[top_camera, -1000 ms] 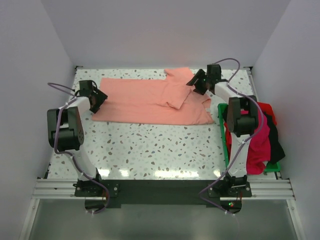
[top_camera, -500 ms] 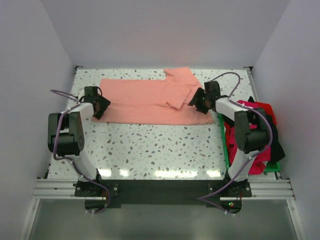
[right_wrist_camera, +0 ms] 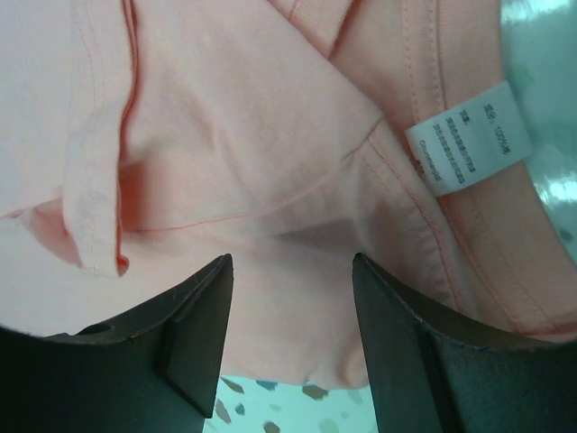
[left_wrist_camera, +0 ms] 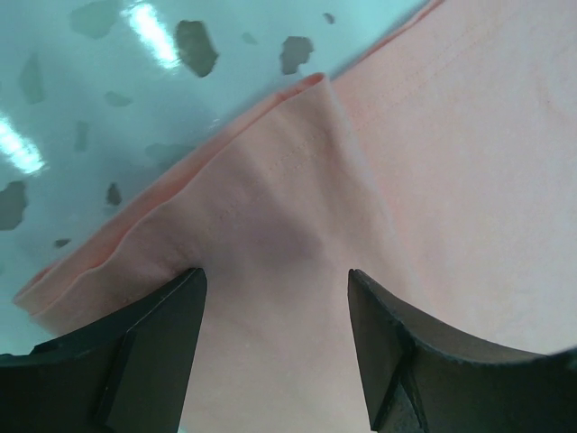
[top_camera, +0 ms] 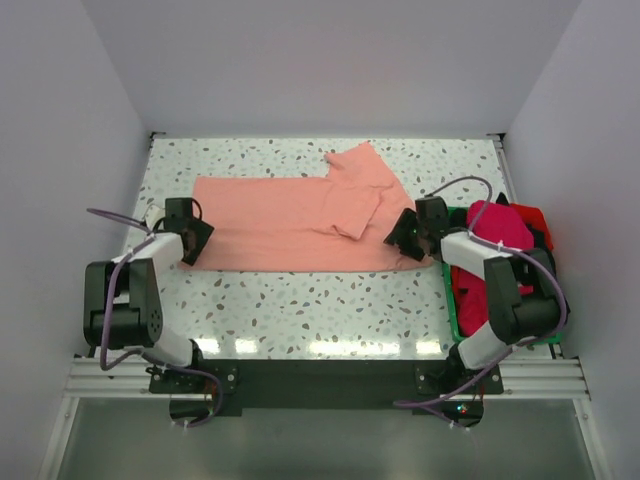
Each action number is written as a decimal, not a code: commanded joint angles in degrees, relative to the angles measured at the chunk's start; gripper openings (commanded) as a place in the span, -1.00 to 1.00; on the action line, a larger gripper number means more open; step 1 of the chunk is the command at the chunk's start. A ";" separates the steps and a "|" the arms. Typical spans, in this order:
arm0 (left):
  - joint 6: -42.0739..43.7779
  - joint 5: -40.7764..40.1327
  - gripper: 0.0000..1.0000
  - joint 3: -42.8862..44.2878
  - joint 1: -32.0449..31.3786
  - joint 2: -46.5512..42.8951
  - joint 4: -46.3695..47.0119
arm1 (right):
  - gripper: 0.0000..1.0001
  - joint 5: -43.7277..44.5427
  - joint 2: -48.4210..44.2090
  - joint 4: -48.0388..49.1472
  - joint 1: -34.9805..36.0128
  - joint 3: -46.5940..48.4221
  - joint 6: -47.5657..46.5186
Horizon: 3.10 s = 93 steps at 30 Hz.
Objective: Fold and stack the t-shirts
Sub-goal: Fold the tshirt
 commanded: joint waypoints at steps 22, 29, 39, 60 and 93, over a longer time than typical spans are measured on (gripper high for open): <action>9.35 2.73 0.49 -5.08 0.83 -26.54 -8.18 | 0.04 6.61 -25.86 -13.01 11.14 -4.78 -3.66; 11.30 7.76 0.48 -1.21 0.74 -26.98 -7.03 | 0.11 8.89 -11.62 -7.20 19.67 1.37 -1.55; 12.44 8.90 0.48 1.87 0.74 -26.02 -5.53 | 0.19 8.11 1.66 -2.89 19.86 9.55 -0.14; 12.70 7.16 0.49 9.33 0.74 -13.19 -1.23 | 0.18 1.51 20.39 -4.38 19.94 33.19 -4.53; 20.71 -9.64 0.03 45.03 0.74 32.61 -10.54 | 0.18 6.52 38.85 -16.60 4.91 67.30 -23.61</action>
